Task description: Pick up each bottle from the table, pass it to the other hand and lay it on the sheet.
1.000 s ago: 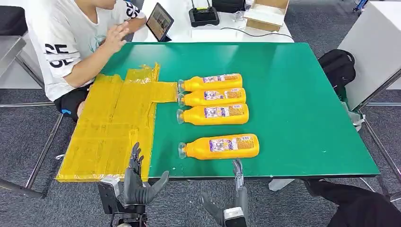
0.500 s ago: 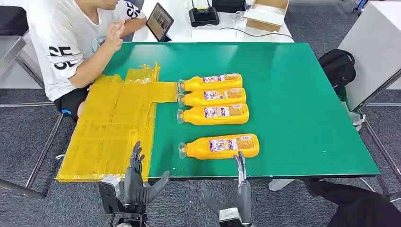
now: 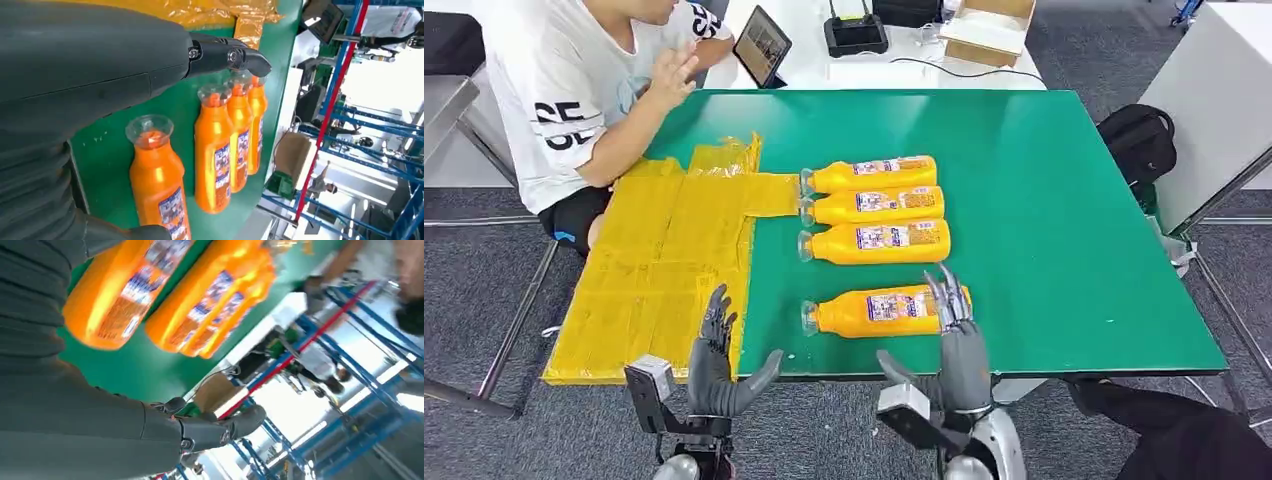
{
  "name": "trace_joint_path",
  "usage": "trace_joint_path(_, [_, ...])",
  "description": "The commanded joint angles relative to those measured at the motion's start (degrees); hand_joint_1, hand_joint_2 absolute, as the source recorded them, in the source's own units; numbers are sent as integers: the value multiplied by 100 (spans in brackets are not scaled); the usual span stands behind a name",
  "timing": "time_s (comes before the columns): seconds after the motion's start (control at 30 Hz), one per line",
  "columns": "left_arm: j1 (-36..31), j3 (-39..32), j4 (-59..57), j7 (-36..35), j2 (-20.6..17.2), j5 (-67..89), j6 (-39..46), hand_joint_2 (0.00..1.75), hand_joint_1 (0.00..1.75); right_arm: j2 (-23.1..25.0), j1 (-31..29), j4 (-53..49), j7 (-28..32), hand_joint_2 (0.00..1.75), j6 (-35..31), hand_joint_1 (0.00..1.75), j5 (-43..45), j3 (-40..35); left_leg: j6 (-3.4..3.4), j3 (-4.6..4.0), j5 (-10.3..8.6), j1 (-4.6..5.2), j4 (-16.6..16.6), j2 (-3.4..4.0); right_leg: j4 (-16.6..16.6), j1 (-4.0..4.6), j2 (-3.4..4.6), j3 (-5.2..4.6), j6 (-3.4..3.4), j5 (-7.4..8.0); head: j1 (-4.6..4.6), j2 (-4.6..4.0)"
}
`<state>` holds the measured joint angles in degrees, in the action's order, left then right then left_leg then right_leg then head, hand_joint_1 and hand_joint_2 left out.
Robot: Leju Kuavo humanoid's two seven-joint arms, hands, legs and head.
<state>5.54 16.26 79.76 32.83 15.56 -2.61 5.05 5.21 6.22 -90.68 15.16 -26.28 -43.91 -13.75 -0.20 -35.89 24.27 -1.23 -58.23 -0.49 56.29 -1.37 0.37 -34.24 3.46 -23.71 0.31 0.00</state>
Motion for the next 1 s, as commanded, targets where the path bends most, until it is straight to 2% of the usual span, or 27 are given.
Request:
trace_joint_path(0.03, [-95,-345,-215,49,47,407,63,175,0,-675,-599,526,-860,175,672,0,-558,272,7,20,4,0,7,4,-10,3,-1,21,-10,-1,2,0])
trace_joint_path(0.17, [-63,-429,-195,58,92,595,65,175,0,-882,-723,625,-1371,175,1187,0,-802,255,10,30,8,1,7,10,-12,3,4,30,-14,-4,0,0])
trace_joint_path(0.33, [-52,-461,-192,37,110,670,30,175,0,-998,-860,711,-1579,175,1455,0,-824,228,8,21,7,2,5,11,-8,1,6,21,-12,-1,2,0])
trace_joint_path(0.37, [-60,-470,-211,23,114,706,7,175,0,-1075,-947,802,-1706,175,1690,0,-767,189,6,15,4,3,5,9,-6,0,5,15,-10,-1,4,0])
trace_joint_path(0.47, [-85,-490,-265,0,133,768,-44,175,0,-1174,-1225,1145,-1828,175,1867,0,-739,105,6,18,4,2,6,13,-9,1,10,17,-10,2,2,0])
trace_joint_path(0.7, [-107,-422,-445,-93,117,816,-152,175,0,-1165,-1782,1783,-1934,175,2077,0,-696,-144,8,37,10,1,11,24,-13,4,17,34,-17,0,2,0])
trace_joint_path(0.87, [-140,-367,-545,-113,99,828,-169,175,0,-1200,-2104,2259,-1953,175,2252,0,-490,-185,6,20,4,1,7,14,-9,2,10,20,-10,2,4,0])
trace_joint_path(1.0, [-214,-298,-618,-173,73,844,-204,175,0,-1216,-2589,3035,-1835,175,2705,0,-166,-350,8,32,7,1,9,21,-12,4,16,29,-14,2,2,0])
